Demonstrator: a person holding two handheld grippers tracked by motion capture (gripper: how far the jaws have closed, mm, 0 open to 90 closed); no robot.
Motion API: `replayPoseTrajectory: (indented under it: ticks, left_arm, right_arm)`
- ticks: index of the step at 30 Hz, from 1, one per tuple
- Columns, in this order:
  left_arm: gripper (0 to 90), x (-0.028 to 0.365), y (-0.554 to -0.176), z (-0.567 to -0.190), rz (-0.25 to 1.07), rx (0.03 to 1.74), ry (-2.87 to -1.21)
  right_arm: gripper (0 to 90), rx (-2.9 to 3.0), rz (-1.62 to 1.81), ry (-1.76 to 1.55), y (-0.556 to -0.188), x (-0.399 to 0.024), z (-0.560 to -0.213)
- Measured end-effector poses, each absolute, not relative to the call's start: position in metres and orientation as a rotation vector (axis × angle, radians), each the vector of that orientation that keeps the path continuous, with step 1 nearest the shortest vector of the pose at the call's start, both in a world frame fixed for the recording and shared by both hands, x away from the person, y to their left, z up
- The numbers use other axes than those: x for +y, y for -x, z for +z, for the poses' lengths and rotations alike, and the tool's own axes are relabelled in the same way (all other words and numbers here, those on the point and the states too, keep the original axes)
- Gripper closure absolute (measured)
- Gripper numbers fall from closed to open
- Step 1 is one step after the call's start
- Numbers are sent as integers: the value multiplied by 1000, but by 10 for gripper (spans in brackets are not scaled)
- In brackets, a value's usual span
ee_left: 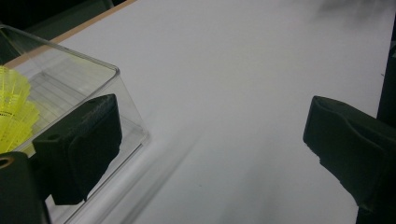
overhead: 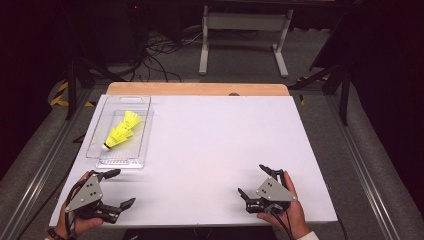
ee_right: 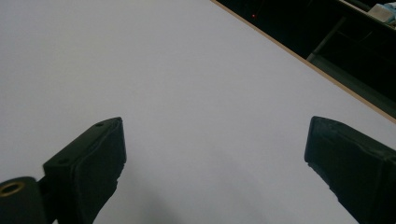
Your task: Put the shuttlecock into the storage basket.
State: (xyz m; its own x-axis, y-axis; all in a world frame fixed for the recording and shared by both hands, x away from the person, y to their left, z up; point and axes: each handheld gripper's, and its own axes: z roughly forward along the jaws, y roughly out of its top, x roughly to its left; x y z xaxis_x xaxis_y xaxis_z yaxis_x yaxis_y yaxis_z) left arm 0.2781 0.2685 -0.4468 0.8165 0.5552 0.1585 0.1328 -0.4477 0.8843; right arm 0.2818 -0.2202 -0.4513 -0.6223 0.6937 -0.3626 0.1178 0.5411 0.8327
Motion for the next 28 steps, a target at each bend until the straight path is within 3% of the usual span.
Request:
replayPoseTrajectory:
  ticks: [28]
  left_arm:
    - [55,268,-279,-450,523,537,-2013]
  right_arm:
    - [72,2097,1035,-617,-283,-213,-451]
